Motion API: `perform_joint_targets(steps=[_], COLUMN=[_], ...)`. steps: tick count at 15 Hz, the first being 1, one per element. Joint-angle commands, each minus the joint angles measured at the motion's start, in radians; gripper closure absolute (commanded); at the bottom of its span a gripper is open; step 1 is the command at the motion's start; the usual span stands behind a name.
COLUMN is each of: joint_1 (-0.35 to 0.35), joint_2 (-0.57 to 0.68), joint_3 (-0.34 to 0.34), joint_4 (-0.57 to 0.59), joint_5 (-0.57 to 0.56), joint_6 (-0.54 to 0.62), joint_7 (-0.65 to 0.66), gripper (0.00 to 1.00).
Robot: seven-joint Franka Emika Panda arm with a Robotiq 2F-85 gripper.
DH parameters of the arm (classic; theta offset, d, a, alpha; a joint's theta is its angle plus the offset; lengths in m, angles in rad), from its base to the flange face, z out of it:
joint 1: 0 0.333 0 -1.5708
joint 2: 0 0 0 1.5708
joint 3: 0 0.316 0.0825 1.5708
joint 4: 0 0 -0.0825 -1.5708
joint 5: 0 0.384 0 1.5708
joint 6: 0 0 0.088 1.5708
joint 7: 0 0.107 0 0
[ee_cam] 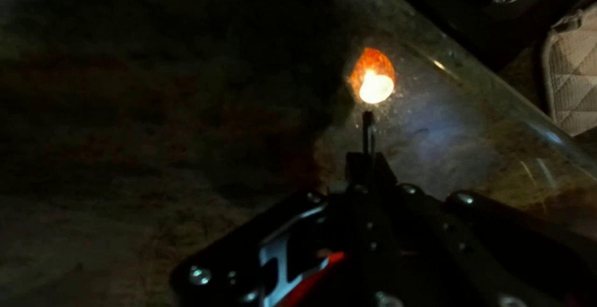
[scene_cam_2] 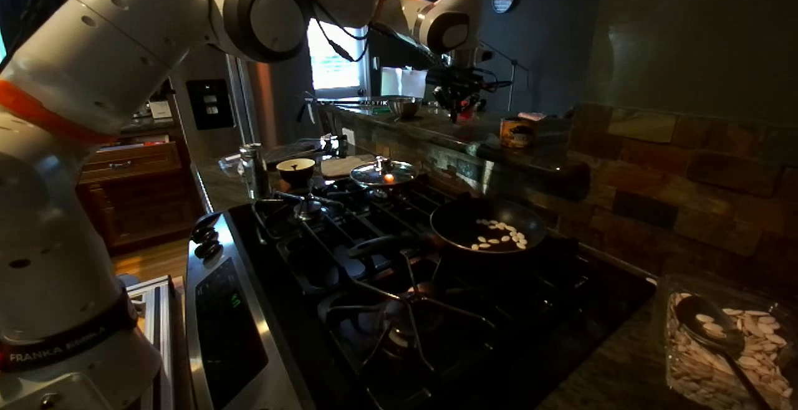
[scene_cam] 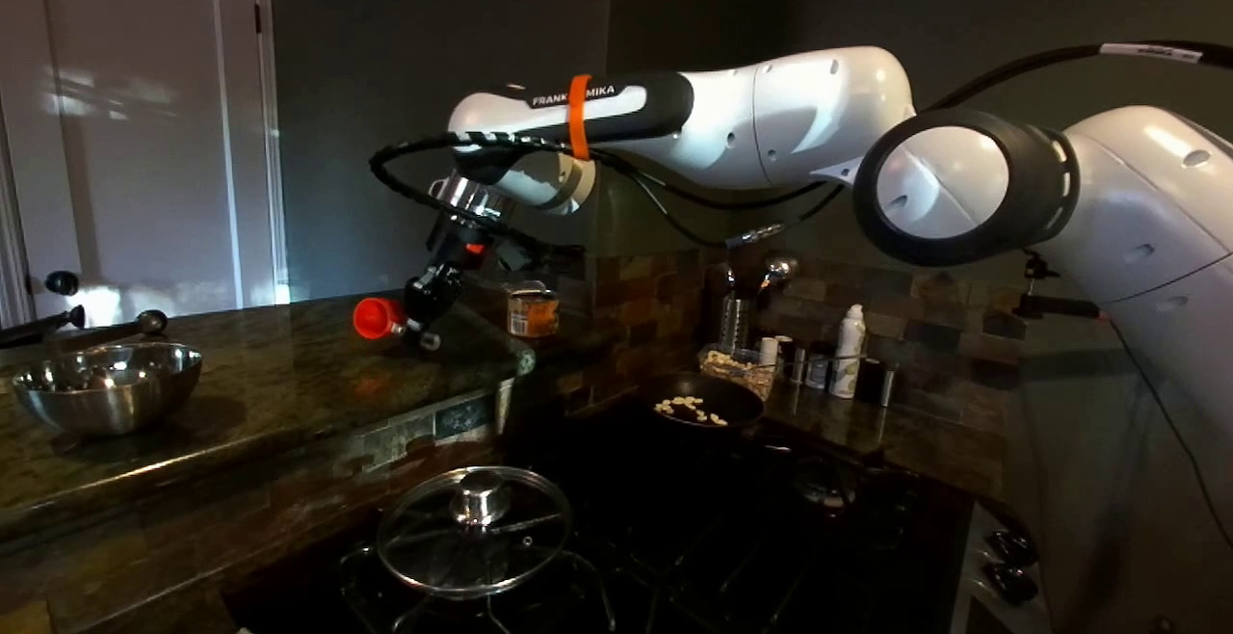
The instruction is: Put the orange scoop in the pan
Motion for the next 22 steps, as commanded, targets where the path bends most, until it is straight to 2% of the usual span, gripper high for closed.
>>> perform_joint_targets(steps=[1, 3, 5, 10, 16, 17, 20, 21, 22], joint_1=[-0.063, -0.106, -0.127, -0.174, -0.194, -0.189, -0.19, -0.188, -0.179], joint_2=[-0.132, -0.223, -0.303, -0.469, -0.641, -0.54, -0.599, -0.608, -0.598], joint_3=[0.051, 0.081, 0.073, 0.001, -0.09, -0.081, -0.101, -0.102, -0.109], joint_4=[-0.115, -0.217, -0.293, -0.505, -0.779, -0.627, -0.716, -0.727, -0.715], joint_5=[0.076, 0.147, 0.179, 0.171, 0.178, 0.158, 0.16, 0.161, 0.11], joint_6=[-0.047, -0.066, -0.083, -0.129, 0.063, -0.016, 0.03, 0.032, 0.026], joint_7=[-0.076, -0.12, -0.122, 0.035, 0.197, 0.145, 0.173, 0.178, 0.221], gripper=[0.99, 0.99, 0.99, 0.99, 0.99, 0.96, 0.96, 0.99, 0.99])
